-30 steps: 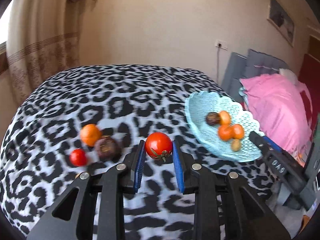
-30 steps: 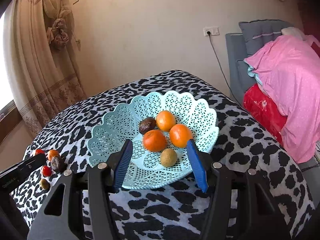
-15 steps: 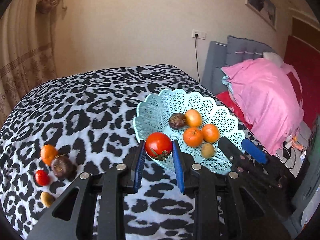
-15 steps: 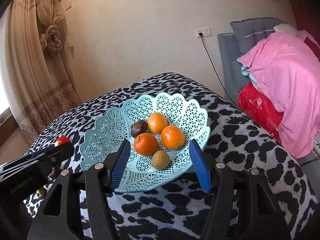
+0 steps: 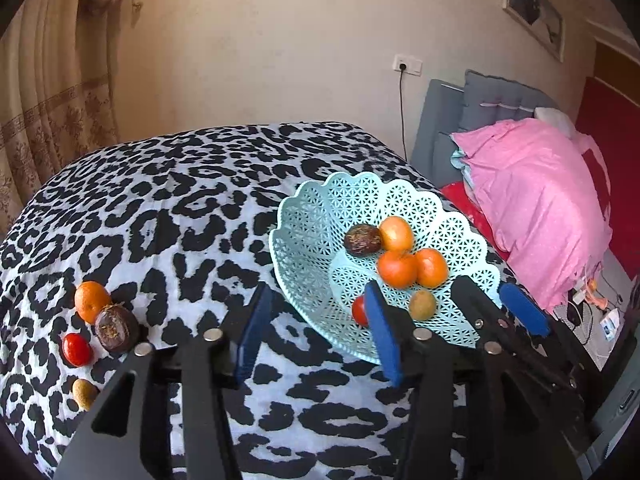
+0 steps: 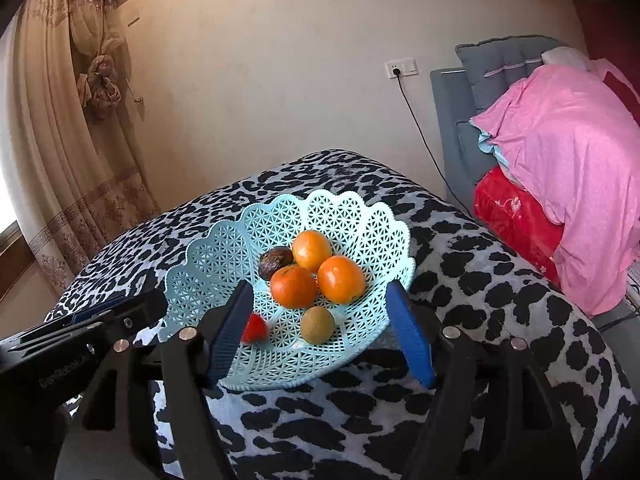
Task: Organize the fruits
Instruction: 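Move both tools back to the remaining fruits on the bed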
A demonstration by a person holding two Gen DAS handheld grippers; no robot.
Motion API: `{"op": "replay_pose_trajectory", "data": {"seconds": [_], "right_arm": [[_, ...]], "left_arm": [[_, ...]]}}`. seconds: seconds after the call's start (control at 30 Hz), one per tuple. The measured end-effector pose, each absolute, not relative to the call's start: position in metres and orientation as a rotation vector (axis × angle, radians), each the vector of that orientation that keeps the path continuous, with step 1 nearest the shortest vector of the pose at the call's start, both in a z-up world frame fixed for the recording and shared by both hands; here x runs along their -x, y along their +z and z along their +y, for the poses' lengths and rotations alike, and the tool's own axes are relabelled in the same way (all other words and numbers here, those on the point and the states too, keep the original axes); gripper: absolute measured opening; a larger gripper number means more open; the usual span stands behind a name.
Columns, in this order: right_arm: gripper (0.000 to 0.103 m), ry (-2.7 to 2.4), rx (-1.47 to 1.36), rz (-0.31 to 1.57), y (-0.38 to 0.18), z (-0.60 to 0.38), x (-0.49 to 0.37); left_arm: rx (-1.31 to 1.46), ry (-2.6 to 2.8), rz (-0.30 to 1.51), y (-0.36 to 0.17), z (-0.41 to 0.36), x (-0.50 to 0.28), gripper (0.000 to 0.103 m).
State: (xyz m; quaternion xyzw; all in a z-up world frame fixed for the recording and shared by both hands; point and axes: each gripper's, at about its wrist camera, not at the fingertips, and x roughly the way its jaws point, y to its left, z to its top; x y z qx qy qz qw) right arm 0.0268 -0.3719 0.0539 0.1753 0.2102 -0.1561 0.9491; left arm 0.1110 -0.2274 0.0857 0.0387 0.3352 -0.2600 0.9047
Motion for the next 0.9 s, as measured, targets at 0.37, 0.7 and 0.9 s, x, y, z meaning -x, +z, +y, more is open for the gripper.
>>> {"op": "replay_pose_trajectory", "data": {"seconds": [0.37, 0.7, 0.9], "right_arm": [[0.072, -0.319, -0.353, 0.427, 0.054, -0.371, -0.027], [0.072, -0.319, -0.354, 0.427, 0.054, -0.371, -0.027], [0.072, -0.320, -0.362, 0.421, 0.056, -0.374, -0.026]], "left_arm": [[-0.064, -0.478, 0.684, 0.087, -0.214, -0.112, 0.067], [-0.059, -0.443, 0.675, 0.089, -0.202, -0.110, 0.067], [-0.072, -0.399, 0.654, 0.091, -0.194, -0.107, 0.067]]}}
